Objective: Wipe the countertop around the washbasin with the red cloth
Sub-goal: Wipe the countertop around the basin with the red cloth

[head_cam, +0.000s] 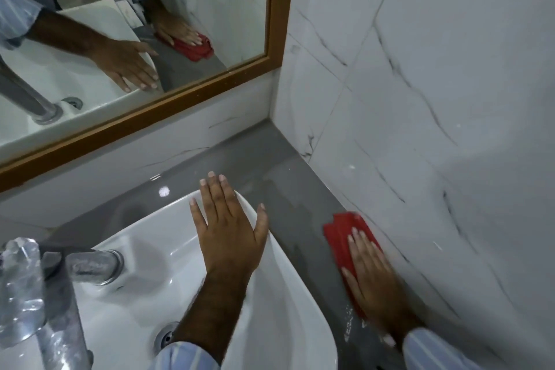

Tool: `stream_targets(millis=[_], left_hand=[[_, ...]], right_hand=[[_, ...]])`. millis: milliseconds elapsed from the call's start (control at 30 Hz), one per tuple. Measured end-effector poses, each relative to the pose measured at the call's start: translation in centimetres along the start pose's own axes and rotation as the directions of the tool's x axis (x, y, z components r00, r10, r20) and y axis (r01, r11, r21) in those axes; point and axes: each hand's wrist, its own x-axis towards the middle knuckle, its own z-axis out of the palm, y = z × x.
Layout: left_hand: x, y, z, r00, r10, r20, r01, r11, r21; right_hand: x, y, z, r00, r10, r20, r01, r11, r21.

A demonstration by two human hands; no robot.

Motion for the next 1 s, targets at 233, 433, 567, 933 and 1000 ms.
stream_targets(millis=[233,433,567,933,1000], left_hand=[[-0.5,-0.1,0.8,0.996,0.011,-0.087,-0.01,1.0,0.013],[-0.7,0.0,0.5,0.995,0.016,-0.094,-0.016,1.0,0.002],[-0.9,0.0,0.3,0.997,0.014,-0.079,-0.014,1.0,-0.007],[-0.3,-0.4,2.1,0.993,0.026,-0.112,-0.022,0.999,0.042],[-0.4,-0.3,1.6,0.996,0.026,-0.084,-0.023,0.999,0.039]], right_hand=[[12.0,-3.1,-2.4,0.995,-0.1,0.002,0.1,0.995,-0.026],[-3.0,3.5,-0.4,0.993,-0.114,0.004,0.114,0.993,0.018],[-9.5,4.6,1.0,0.999,0.028,0.043,-0.029,0.999,0.021],[0.3,1.9,-0.5,0.986,-0.16,-0.047,0.157,0.986,-0.049],[-2.0,2.3,0.2,0.99,-0.123,-0.066,0.121,0.992,-0.031]])
